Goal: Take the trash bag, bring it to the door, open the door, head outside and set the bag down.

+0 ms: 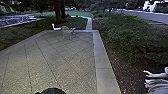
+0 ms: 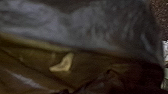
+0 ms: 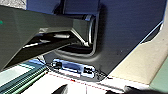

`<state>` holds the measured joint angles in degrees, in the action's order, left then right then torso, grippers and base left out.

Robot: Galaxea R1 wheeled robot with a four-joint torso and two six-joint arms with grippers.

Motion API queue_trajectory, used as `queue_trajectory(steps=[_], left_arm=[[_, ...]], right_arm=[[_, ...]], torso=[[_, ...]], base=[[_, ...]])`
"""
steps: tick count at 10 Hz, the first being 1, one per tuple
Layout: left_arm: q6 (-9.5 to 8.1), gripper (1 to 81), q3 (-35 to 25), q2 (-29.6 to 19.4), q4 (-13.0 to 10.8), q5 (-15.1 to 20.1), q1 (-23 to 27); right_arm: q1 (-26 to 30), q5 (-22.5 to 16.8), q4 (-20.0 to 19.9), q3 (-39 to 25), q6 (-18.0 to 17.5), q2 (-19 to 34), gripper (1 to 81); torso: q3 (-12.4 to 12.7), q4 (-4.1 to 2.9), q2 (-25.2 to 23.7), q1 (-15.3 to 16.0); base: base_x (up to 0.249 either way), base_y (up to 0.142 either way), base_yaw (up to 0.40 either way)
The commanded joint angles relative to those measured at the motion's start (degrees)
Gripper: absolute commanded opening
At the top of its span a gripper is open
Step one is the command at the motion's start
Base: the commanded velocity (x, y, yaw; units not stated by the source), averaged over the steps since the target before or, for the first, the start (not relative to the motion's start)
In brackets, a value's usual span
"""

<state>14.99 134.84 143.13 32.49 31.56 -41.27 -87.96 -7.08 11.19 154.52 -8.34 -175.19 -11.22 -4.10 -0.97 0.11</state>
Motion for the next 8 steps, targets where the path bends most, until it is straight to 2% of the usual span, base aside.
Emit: queue_trajectory(steps=[1, 2, 4, 6, 7, 8], left_arm=[[0.30, 1.0, 0.51, -3.28, 2.41, 4.65, 7.91], [0.30, 81.1, 0.51, -3.55, 2.58, 4.65, 7.91], [0.30, 81.1, 0.69, -3.55, 2.58, 4.74, 7.74], [0.65, 81.1, 0.78, -1.45, 1.97, 5.18, 3.97], [1.18, 81.1, 1.48, 0.67, 1.53, 4.91, 0.38], [3.45, 81.1, 3.85, 3.74, 0.82, 4.74, -3.23]], right_arm=[[0.71, -3.99, 0.23, -1.33, 0.43, -0.62, 81.1], [0.71, -3.99, 0.23, -1.42, 0.43, -0.71, 81.1], [0.71, -3.99, 0.23, -1.42, 0.43, -0.71, 81.1], [0.80, -3.99, 0.15, -1.42, 0.43, -0.71, 81.1], [0.80, -3.99, 0.23, -1.42, 0.43, -0.80, 81.1], [0.80, -3.99, 0.23, -1.51, 0.43, -0.80, 81.1]], torso=[[0.00, 0.00, 0.00, 0.00], [0.00, 0.00, 0.00, 0.00], [0.00, 0.00, 0.00, 0.00], [0.00, 0.00, 0.00, 0.00], [0.00, 0.00, 0.00, 0.00], [0.00, 0.00, 0.00, 0.00]], base=[[0.000, 0.000, 0.000], [0.000, 0.000, 0.000], [0.000, 0.000, 0.000], [0.000, 0.000, 0.000], [0.000, 0.000, 0.000], [0.000, 0.000, 0.000]])
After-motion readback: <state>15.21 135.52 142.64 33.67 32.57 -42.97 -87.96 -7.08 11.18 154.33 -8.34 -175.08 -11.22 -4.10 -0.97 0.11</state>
